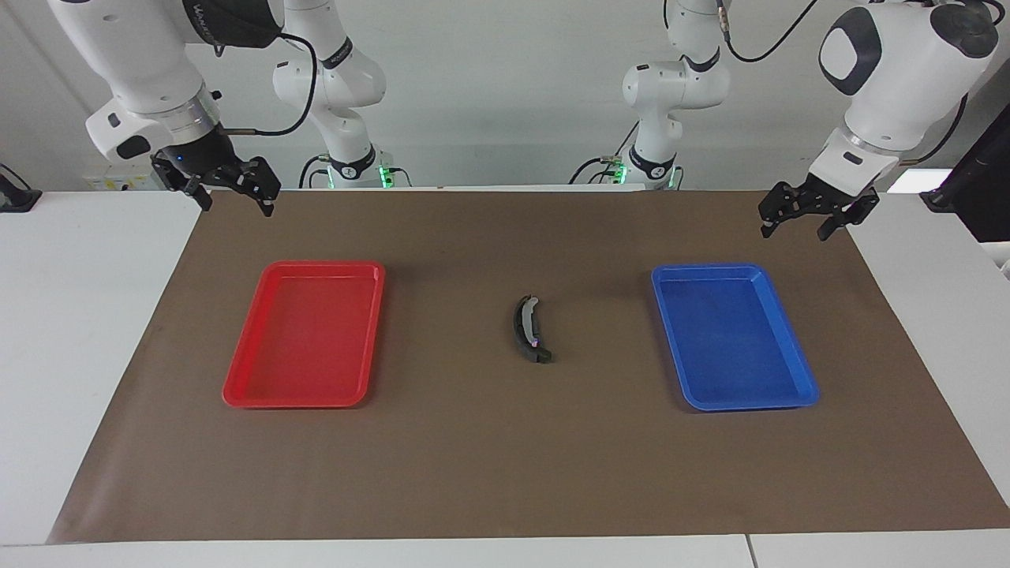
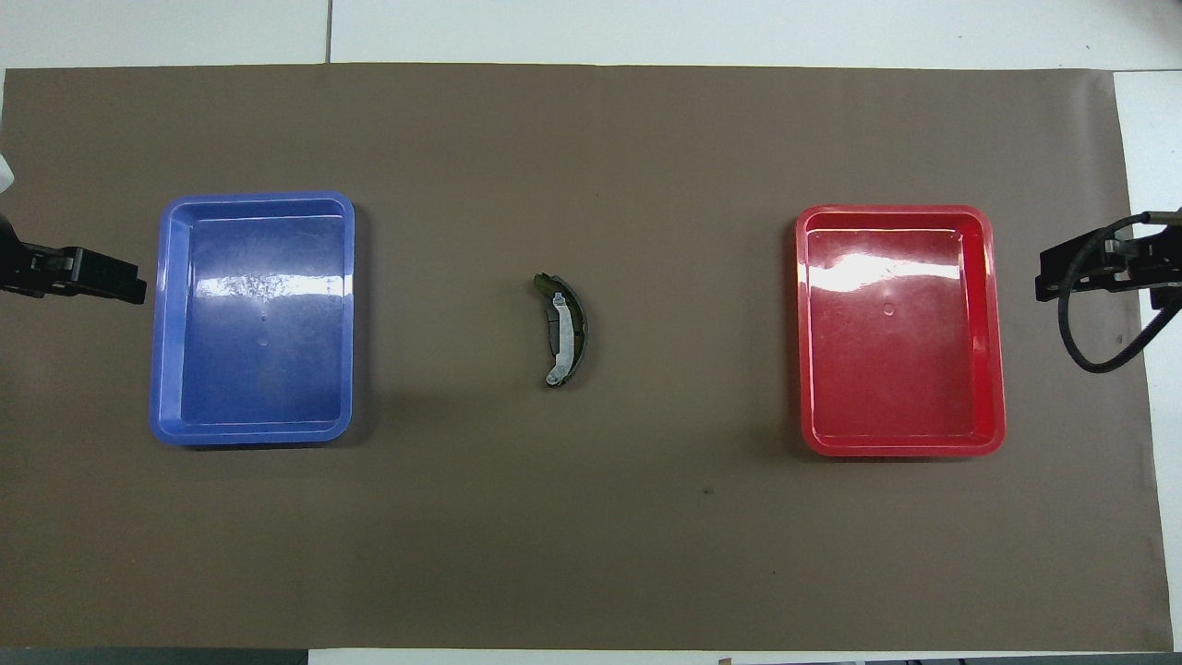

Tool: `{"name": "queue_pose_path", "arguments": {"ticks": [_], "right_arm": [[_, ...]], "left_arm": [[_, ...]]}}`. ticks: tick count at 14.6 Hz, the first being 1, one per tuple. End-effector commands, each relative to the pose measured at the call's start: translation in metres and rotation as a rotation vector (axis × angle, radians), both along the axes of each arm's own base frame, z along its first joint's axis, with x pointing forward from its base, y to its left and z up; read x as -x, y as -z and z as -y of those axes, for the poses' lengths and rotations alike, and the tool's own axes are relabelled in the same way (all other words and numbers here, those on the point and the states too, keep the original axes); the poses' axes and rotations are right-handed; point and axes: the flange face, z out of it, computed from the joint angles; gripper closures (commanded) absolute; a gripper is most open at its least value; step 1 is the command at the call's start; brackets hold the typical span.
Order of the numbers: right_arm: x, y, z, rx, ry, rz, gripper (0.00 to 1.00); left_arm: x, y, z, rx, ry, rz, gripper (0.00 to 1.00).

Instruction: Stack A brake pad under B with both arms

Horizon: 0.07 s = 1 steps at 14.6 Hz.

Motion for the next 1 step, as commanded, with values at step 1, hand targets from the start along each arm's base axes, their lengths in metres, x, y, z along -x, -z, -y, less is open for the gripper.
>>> {"name": "queue_pose_path", "arguments": {"ticks": [1], "right_arm": [[-0.0019, 0.0, 0.0018, -0.012, -0.02, 0.008, 0.01]], "left_arm": [[0.0048, -0.0009, -0.0038, -0.014, 0.008, 0.006, 0.01]]}}
